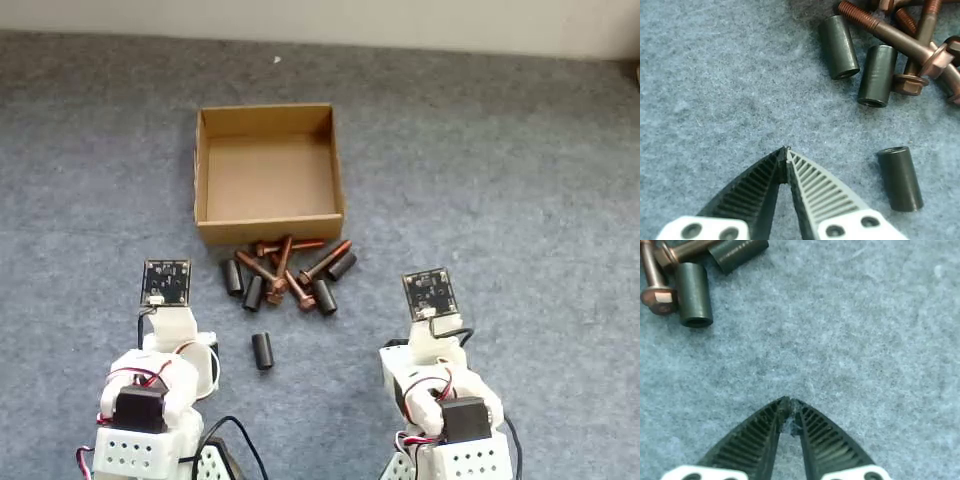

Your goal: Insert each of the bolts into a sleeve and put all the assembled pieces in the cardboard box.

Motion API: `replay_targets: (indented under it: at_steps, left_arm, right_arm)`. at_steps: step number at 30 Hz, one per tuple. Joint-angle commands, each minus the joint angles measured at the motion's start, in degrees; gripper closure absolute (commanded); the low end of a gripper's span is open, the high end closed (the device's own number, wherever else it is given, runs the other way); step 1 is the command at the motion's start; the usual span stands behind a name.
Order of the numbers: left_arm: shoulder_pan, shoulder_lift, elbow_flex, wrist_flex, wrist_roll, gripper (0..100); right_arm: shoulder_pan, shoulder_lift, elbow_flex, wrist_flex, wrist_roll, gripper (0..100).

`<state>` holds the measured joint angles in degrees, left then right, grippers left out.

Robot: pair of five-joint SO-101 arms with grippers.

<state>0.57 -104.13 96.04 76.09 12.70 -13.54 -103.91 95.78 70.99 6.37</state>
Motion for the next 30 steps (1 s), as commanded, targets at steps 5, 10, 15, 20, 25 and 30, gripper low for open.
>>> replay_targets:
  at_steps: [5,10,15,20,25,30]
  left_arm:
    - [0.4,-0.1,1.1,0.3,-0.4,99]
    - [0.5,-0.1,1.1,0.3,-0.4,99]
    - [0.0,-0.2,-1.6,0.7,-2.4,99]
    - [-2.8,-0.2,-4.4,0.7,-16.2,99]
    - [-13.2,-0.3,-5.2,0.3,-21.6,99]
    - [-18.1,-0.4,-4.8,-3.0,-21.4,99]
  right_arm:
    - [0.5,-0.3,8.5,0.2,0.0,99.2]
    - [0.5,-0.3,8.5,0.2,0.0,99.2]
    - [0.2,-0.3,8.5,0.2,0.0,99.2]
    - [0.5,-0.3,8.5,0.2,0.0,99.2]
    - [0.6,-0.3,8.5,0.1,0.1,99.2]
    - [0.6,-0.3,8.4,-0.3,0.1,99.2]
